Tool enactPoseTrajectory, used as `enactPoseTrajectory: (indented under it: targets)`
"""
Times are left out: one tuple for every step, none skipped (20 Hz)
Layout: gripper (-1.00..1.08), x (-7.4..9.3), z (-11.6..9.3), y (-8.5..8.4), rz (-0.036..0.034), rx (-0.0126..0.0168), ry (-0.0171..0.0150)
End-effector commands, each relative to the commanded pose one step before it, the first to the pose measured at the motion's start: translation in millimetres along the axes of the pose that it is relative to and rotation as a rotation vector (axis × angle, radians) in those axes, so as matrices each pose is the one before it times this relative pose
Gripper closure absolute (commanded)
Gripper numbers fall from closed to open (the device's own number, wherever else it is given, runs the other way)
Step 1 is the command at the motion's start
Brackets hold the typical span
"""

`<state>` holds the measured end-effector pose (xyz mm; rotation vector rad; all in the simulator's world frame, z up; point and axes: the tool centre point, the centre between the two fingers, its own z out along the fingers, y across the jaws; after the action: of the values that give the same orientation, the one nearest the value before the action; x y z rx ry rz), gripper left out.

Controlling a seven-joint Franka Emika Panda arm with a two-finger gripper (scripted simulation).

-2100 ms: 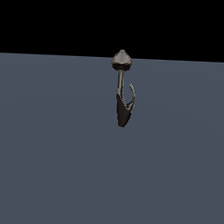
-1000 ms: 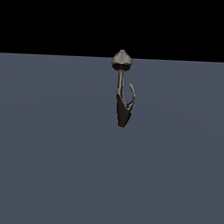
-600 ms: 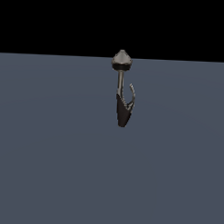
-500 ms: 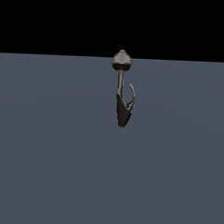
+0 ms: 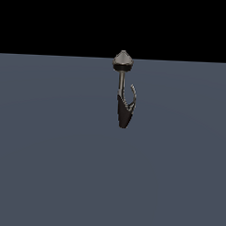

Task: Turn on the faucet by rotating a designated handle.

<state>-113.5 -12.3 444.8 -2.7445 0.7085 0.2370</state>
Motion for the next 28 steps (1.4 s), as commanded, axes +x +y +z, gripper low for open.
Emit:
enactPoseTrajectory:
  targets:
    - [1.08,19.56,8.64,-5.28,0.06786,0.03139,-0.02214]
    - [1.08,7.73,3.59,-2.2,0.02698,0.01199,-0.00896]
    - [1.08,7.76,3.69,-2.21,0.02721,0.01184,-0.00902]
    - [1.08,7.79,3.78,-2.23,0.02742,0.01168,-0.00907]
    - [1.08,7.82,3.87,-2.25,0.02763,0.01153,-0.00912]
    - [1.08,7.86,3.96,-2.26,0.02785,0.01137,-0.00917]
    - [1.08,7.89,4.05,-2.28,0.02806,0.01122,-0.00921]
    - [1.08,7.92,4.13,-2.29,0.02826,0.01107,-0.00924]
    - [1.08,7.96,4.21,-2.31,0.02846,0.01092,-0.00928]
    - [1.08,7.99,4.29,-2.32,0.02866,0.01076,-0.00931]
    - [1.08,8.03,4.37,-2.34,0.02886,0.01061,-0.00933]
    - [1.08,8.07,4.44,-2.35,0.02905,0.01046,-0.00935]
    - [1.08,8.11,4.52,-2.37,0.02924,0.01032,-0.00937]
    - [1.08,8.15,4.59,-2.38,0.02942,0.01017,-0.00938]
    - [1.08,8.19,4.65,-2.4,0.02961,0.01002,-0.0094]
    - [1.08,8.23,4.72,-2.41,0.02979,0.00988,-0.0094]
    - [1.08,8.28,4.78,-2.43,0.02997,0.00974,-0.00941]
    - [1.08,8.32,4.84,-2.44,0.03014,0.0096,-0.00941]
    - [1.08,8.36,4.9,-2.46,0.03031,0.00946,-0.00941]
    - [1.08,8.41,4.95,-2.48,0.03048,0.00932,-0.0094]
    - [1.08,8.46,5.0,-2.49,0.03064,0.00919,-0.0094]
    - [1.08,8.5,5.05,-2.51,0.0308,0.00905,-0.00938]
    - [1.08,8.55,5.09,-2.53,0.03096,0.00892,-0.00937]
    - [1.08,8.61,5.14,-2.56,0.03112,0.00879,-0.00936]
    - [1.08,8.58,5.13,-2.55,0.03097,0.00859,-0.00925]
    - [1.08,8.23,4.93,-2.46,0.0297,0.00808,-0.00881]
    - [1.08,7.83,4.69,-2.36,0.02821,0.00754,-0.00832]
    - [1.08,7.42,4.44,-2.25,0.02671,0.00703,-0.00783]
